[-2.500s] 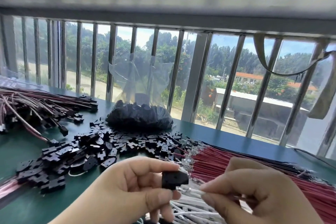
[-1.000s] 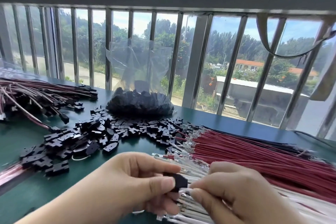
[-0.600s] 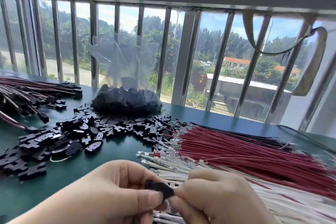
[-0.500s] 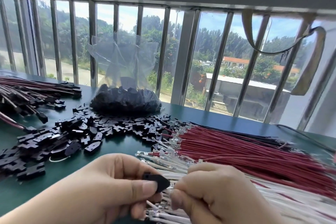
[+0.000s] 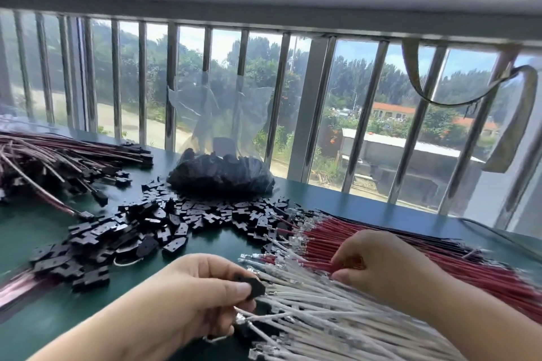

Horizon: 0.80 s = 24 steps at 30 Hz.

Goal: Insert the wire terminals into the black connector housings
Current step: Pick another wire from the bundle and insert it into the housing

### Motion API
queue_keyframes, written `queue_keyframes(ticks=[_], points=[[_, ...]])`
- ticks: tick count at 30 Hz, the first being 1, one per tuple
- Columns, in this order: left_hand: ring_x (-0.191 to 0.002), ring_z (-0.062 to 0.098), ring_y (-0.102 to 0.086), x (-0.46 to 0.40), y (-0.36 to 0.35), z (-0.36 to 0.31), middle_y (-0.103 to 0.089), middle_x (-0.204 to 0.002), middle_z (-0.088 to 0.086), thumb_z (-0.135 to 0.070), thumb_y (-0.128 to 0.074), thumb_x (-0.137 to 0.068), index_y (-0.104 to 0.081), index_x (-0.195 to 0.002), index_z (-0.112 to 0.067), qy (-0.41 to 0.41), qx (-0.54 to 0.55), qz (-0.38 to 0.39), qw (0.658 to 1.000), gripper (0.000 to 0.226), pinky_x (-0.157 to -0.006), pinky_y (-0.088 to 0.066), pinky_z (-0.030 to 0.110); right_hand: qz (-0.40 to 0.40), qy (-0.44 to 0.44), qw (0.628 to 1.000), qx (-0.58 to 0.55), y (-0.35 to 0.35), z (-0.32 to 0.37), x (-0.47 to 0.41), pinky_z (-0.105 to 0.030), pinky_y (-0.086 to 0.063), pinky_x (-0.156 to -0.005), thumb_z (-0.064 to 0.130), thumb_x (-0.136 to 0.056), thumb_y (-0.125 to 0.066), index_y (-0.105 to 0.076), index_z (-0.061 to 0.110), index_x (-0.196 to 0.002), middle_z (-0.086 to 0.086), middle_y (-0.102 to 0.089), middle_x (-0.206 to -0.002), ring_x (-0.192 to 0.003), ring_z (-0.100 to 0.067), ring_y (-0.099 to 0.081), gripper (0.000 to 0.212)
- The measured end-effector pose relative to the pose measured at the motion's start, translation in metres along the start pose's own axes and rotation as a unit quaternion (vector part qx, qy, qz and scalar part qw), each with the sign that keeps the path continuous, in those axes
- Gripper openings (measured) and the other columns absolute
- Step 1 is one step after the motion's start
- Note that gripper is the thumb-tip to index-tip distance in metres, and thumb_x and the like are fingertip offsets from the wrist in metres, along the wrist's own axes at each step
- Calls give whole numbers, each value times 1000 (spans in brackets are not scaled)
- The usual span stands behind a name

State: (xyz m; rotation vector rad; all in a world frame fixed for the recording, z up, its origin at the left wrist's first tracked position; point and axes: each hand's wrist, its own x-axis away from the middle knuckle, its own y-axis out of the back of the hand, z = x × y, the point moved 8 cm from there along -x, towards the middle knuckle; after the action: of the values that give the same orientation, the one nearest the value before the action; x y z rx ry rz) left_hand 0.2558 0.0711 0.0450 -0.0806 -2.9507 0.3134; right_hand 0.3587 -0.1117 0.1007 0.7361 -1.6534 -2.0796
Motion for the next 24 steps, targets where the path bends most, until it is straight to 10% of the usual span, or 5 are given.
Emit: queue_keyframes(ticks=[4, 14, 24], points=[[-40, 18, -48, -1, 6, -2, -65, -70, 26, 2, -82, -59, -69, -77, 8, -16, 3, -31, 999, 23, -42, -46, 26, -56, 4, 998, -35, 7, 0, 4, -13, -42, -57, 39, -70, -79, -61, 46, -57, 28, -60, -70, -69, 10, -56, 23], [-45, 17, -52, 2, 2, -7, -71, -74, 18, -13, -73, -52, -74, -77, -3, -40, -52, -15, 998, 27, -45, -46, 23, -5, 33, 983, -179, 4, 11, 19, -12, -43, -61, 32, -76, -74, -70, 52, -76, 27, -57, -74, -64, 4, -53, 21], [-45, 19, -55, 2, 4, -7, -71, -78, 22, -15, -76, -47, -75, -79, -4, -48, -59, -4, 997, 33, -43, -46, 24, -138, 15, 966, -219, 18, 6, 24, -10, -45, -62, 18, -74, -78, -71, 40, -66, 21, -65, -78, -68, 1, -60, 25]])
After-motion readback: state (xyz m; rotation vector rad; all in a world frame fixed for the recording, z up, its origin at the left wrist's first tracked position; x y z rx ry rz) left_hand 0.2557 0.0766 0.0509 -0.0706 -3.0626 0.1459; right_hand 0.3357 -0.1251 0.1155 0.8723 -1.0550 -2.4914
